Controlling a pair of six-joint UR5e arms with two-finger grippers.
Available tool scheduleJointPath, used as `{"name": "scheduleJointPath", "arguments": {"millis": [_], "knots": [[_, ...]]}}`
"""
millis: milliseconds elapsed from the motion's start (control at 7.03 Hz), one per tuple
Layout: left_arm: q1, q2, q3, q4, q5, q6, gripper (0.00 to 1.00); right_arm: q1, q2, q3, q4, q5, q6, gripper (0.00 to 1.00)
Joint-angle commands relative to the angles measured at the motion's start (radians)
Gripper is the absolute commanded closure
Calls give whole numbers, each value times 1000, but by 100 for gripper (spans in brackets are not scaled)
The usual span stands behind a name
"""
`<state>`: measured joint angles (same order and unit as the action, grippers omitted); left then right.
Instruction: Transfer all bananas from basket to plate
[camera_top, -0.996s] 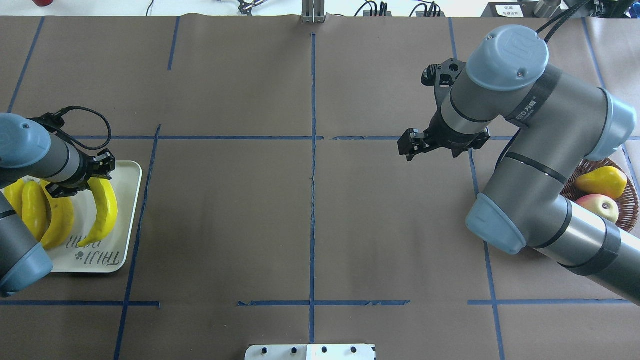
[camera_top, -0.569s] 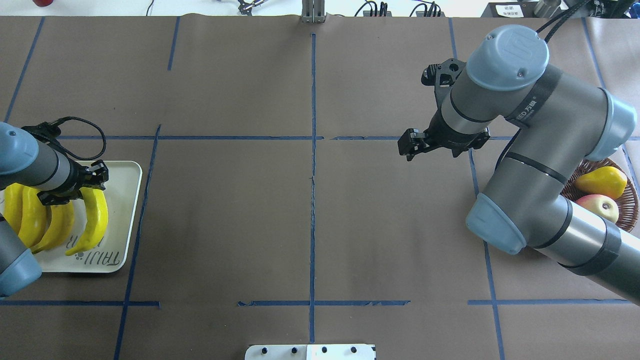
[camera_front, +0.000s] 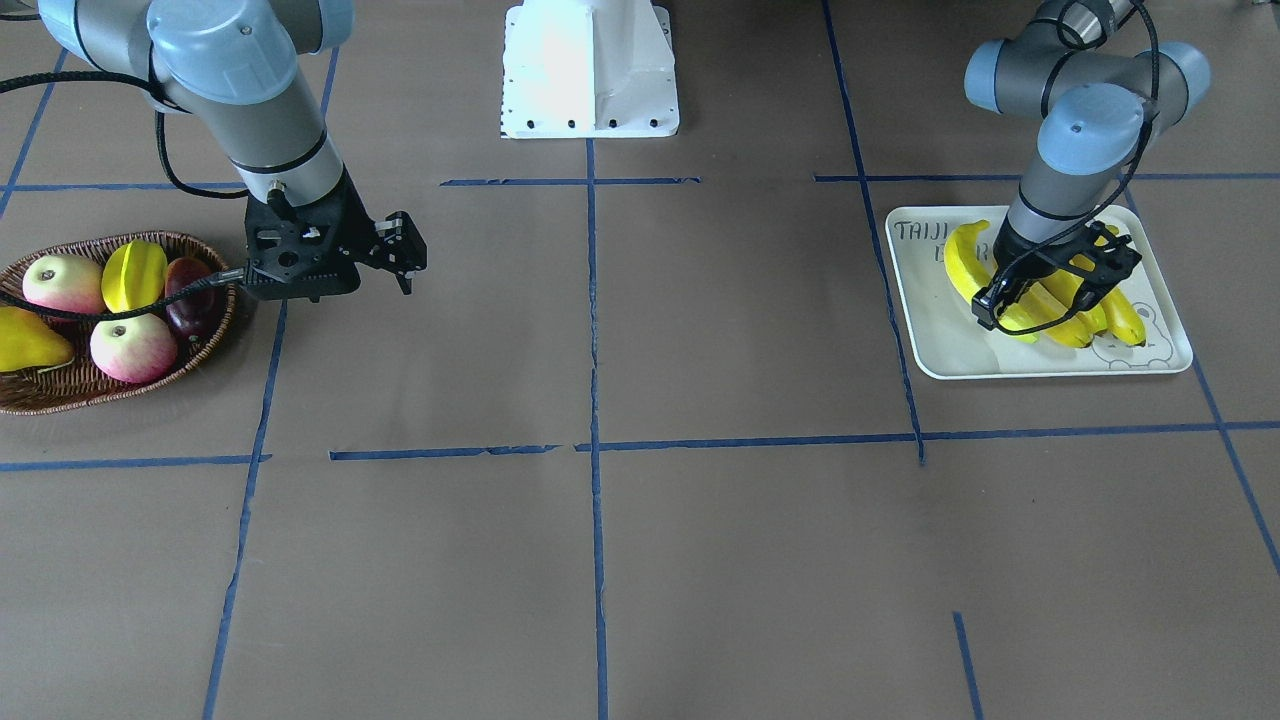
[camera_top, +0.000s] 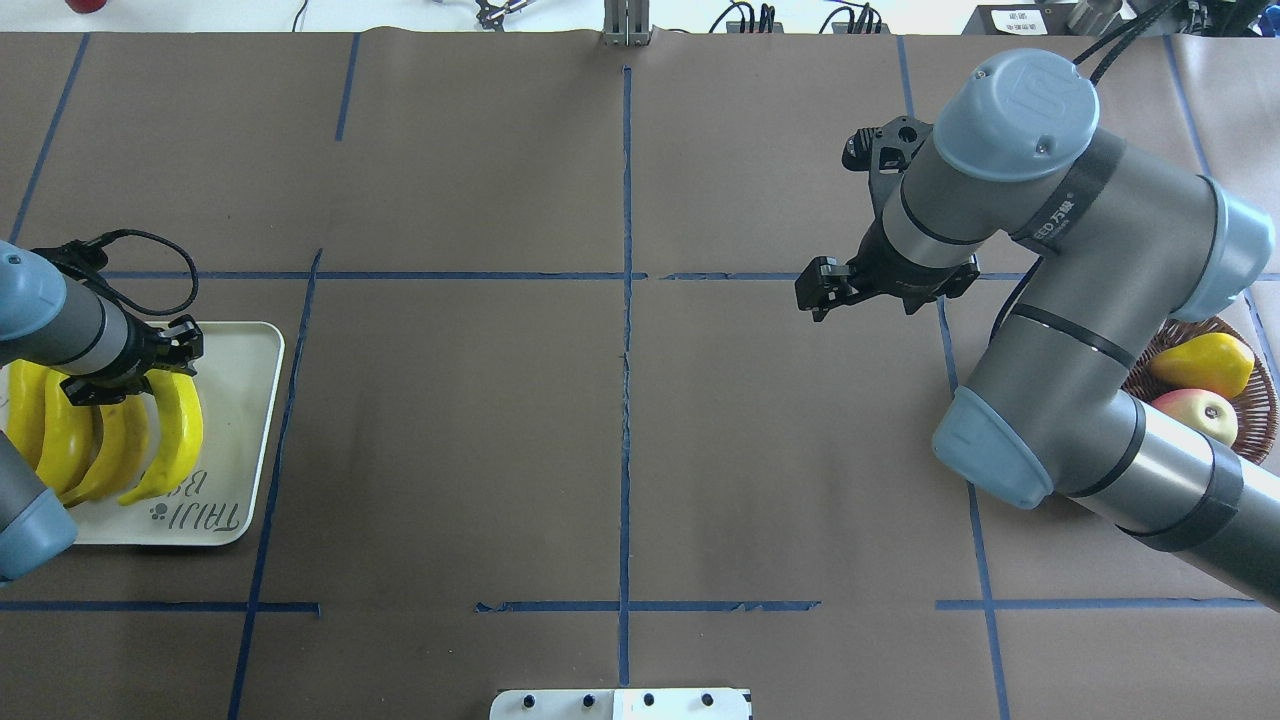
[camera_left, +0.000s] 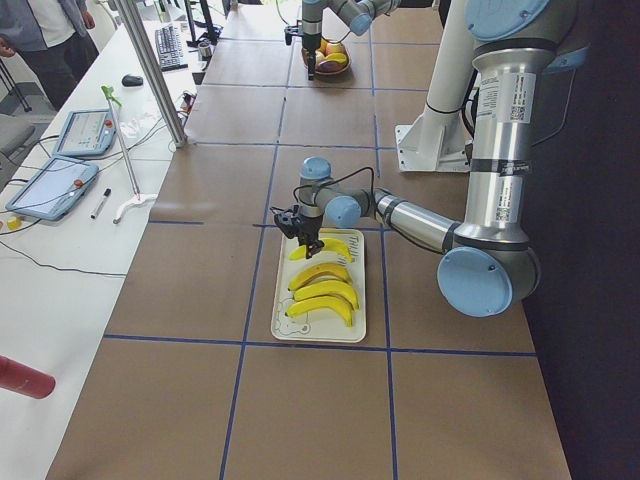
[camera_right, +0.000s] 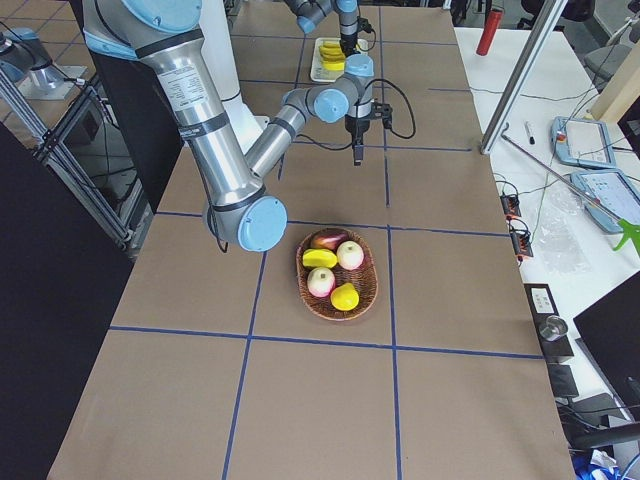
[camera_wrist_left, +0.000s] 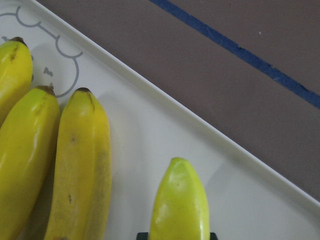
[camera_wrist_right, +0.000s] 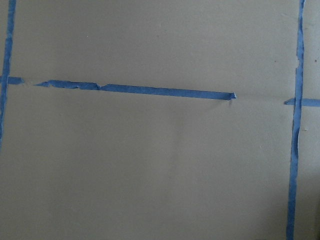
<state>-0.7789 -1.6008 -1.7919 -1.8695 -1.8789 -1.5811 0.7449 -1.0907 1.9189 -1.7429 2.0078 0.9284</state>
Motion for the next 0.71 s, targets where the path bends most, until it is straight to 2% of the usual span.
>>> {"name": "scheduleJointPath", "arguments": {"millis": [0, 142, 427, 569], "knots": [[-32, -2, 5, 1, -3, 67, 47, 1, 0, 2, 2, 0, 1, 0], [-37, -1, 5, 1, -26, 69, 0, 1, 0, 2, 2, 0, 1, 0], [-71, 1, 5, 3, -61, 159, 0, 1, 2, 5, 2, 0, 1, 0], [-126, 1, 2, 13, -115, 230, 0, 7, 2, 6, -1, 3, 1, 0]]}}
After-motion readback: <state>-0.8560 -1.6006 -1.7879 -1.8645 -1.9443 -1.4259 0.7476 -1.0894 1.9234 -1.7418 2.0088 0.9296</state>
